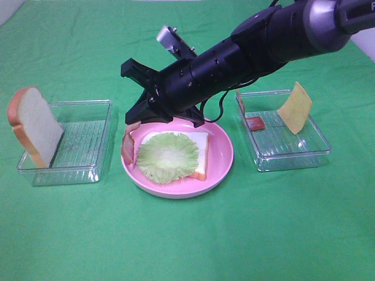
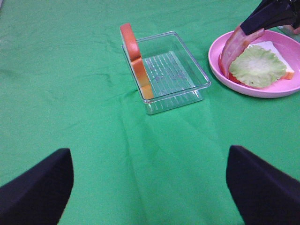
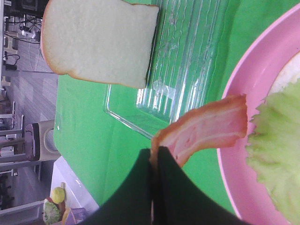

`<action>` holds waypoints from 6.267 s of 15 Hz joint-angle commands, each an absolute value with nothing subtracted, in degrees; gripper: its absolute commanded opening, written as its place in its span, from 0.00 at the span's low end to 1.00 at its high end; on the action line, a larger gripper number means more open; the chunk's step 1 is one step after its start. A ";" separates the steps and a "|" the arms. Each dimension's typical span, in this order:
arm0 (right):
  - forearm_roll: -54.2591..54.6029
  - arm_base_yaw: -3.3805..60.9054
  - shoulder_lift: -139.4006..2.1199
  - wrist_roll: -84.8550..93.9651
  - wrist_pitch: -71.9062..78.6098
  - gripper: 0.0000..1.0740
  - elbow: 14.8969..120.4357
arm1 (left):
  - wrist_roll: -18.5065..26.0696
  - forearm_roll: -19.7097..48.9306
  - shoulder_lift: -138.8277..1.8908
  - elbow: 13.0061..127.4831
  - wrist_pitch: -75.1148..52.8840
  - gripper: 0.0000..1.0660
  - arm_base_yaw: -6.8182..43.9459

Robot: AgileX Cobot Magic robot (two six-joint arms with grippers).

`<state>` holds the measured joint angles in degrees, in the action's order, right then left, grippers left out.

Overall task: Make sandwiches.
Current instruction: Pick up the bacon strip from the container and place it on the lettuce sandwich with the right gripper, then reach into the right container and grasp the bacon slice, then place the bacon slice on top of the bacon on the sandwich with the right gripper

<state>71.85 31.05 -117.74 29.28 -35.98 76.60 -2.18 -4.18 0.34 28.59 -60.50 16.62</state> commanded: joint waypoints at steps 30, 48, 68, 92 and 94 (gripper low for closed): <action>13.81 27.16 -113.79 -2.81 -56.21 0.69 90.47 | -2.41 -4.18 1.49 28.48 -59.76 0.79 16.84; 11.40 18.51 -120.89 -1.95 -62.22 0.68 104.56 | -2.41 -4.18 1.49 28.48 -59.76 0.79 16.84; 10.77 18.51 -128.86 -4.35 -55.18 0.39 104.56 | -2.41 -4.18 1.49 28.48 -59.76 0.79 16.84; 23.78 18.74 -107.20 3.55 -64.00 0.00 101.47 | -2.41 -4.18 1.49 28.48 -59.76 0.79 16.84; 33.29 18.74 -106.28 7.16 -62.11 0.00 97.00 | -2.41 -4.18 1.49 28.48 -59.76 0.79 16.84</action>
